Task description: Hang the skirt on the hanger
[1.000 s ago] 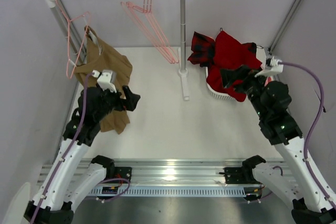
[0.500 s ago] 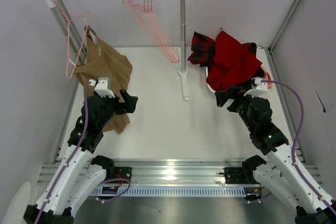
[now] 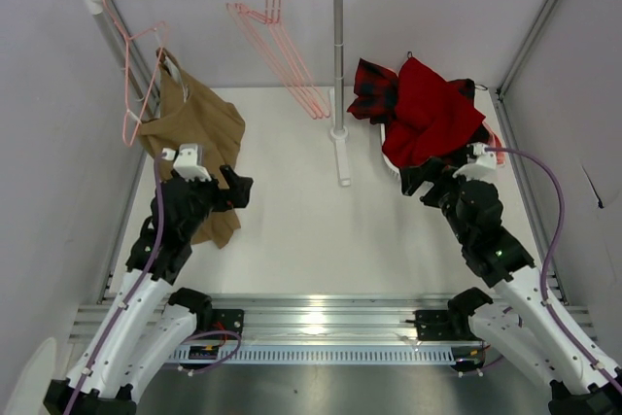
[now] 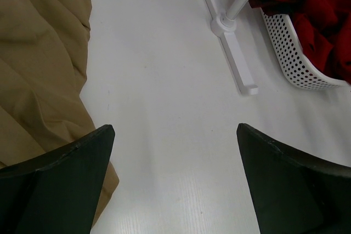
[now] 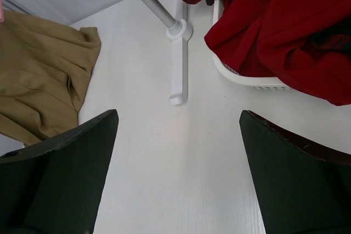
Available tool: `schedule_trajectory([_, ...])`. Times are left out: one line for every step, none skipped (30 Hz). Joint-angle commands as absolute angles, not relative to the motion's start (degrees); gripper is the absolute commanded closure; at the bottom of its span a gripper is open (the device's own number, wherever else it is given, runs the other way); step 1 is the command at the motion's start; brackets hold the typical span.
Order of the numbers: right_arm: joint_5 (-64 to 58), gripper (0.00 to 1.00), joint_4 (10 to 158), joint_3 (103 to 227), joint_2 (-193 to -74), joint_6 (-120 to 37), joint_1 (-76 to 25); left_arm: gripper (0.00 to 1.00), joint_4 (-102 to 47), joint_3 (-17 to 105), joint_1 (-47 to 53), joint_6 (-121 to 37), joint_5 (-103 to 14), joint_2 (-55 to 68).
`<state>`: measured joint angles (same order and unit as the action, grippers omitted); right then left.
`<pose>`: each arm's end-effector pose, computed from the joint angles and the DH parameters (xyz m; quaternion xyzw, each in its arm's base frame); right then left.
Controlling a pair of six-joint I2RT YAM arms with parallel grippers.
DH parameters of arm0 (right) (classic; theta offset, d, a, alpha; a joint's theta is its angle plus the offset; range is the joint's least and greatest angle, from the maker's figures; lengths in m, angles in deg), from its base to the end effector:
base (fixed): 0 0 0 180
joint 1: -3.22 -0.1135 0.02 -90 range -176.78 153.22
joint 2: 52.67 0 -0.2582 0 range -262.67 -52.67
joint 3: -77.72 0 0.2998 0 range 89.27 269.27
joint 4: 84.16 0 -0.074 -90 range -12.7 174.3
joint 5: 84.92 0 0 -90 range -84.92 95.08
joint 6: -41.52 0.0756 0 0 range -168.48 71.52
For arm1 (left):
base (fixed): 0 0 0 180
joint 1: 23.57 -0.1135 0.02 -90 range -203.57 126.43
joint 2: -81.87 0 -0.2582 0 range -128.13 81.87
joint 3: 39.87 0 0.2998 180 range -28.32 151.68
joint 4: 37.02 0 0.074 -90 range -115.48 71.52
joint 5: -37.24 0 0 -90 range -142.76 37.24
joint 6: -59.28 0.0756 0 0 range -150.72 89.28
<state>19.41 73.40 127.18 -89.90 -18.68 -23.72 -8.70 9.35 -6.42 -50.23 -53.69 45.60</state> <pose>0.2334 0.0976 0.3071 0.0990 0.7590 0.2182 0.6054 0.2376 -0.0720 0.2938 -0.0213 0.7950 -0.1845 0.5774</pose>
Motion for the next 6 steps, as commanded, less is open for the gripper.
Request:
schedule_trajectory([21.69, 0.01, 74.28, 130.40, -89.76, -19.56, -24.03, 0.00, -11.94, 8.77, -6.08, -50.94, -53.64, 45.57])
schedule_trajectory([21.61, 0.01, 74.19, 130.58, -90.02, -19.82, -24.03, 0.00, -12.12, 9.03, -6.08, -50.94, -53.64, 45.40])
schedule_trajectory([21.87, 0.01, 73.75, 131.27, -90.37, -20.17, -24.03, 0.01, -12.12, 8.94, -6.08, -50.94, -53.64, 45.31])
schedule_trajectory([21.87, 0.01, 73.49, 131.72, -90.64, -20.44, -24.03, 0.01, -12.12, 9.03, -6.08, -51.02, -53.81, 45.14])
schedule_trajectory([21.96, 0.01, 73.14, 132.16, -91.42, -20.53, -24.03, 0.01, -12.12, 8.94, -6.08, -51.02, -53.99, 45.14])
schedule_trajectory([21.96, 0.01, 72.79, 132.59, -91.78, -20.79, -24.03, 0.00, -12.21, 8.94, -6.08, -51.11, -54.08, 45.31])
